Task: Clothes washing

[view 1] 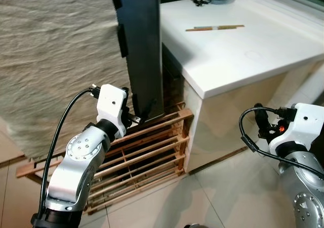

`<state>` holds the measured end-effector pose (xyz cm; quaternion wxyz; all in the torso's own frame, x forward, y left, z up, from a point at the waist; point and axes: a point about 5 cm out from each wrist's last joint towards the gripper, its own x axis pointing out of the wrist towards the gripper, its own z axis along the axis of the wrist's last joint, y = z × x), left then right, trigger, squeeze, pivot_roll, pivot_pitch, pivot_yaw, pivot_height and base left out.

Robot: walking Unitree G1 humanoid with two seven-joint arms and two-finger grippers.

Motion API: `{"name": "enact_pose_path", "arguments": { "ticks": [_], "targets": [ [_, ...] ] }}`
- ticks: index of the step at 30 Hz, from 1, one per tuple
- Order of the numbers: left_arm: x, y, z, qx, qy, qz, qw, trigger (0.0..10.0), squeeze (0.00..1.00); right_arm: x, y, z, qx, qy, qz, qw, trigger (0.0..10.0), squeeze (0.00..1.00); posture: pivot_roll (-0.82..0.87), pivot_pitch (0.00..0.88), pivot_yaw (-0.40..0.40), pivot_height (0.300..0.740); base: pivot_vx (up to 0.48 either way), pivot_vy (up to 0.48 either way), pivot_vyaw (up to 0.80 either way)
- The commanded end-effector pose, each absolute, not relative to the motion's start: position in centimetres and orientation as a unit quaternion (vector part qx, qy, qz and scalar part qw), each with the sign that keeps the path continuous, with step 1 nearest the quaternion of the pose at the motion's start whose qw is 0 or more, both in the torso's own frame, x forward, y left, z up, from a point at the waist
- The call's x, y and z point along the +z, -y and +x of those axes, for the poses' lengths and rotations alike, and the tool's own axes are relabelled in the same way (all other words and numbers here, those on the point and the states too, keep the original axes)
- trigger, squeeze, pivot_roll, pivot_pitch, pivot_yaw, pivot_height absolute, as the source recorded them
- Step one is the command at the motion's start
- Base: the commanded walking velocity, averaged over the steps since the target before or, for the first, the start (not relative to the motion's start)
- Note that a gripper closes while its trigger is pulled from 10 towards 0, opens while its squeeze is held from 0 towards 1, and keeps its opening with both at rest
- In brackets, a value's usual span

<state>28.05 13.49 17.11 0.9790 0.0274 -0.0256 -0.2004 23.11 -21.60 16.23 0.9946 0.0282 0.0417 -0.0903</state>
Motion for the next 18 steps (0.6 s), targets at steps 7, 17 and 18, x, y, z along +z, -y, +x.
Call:
{"name": "enact_pose_path", "arguments": {
  "ticks": [7,17,18],
  "targets": [
    [16.5,-14.6,28.3,-0.132,0.027,0.071,0.988,10.0,0.0,17.1,20.1,25.3,-0.101,-0.01,-0.009,0.995,10.0,0.0,-0.04,0.0,0.027,0.74,0.0,0.0,-0.77],
    [16.4,-14.2,27.5,-0.163,-0.011,0.072,0.984,10.0,0.0,16.2,19.2,26.4,-0.075,-0.033,-0.009,0.997,10.0,0.0,0.03,0.0,-0.036,0.74,0.0,0.0,-0.76],
    [16.5,-14.3,27.5,-0.156,-0.008,0.067,0.985,10.0,0.0,16.1,19.2,26.4,-0.076,-0.033,-0.009,0.997,10.0,0.0,0.03,0.0,-0.036,0.74,0.0,0.0,-0.76]
  ]
}}
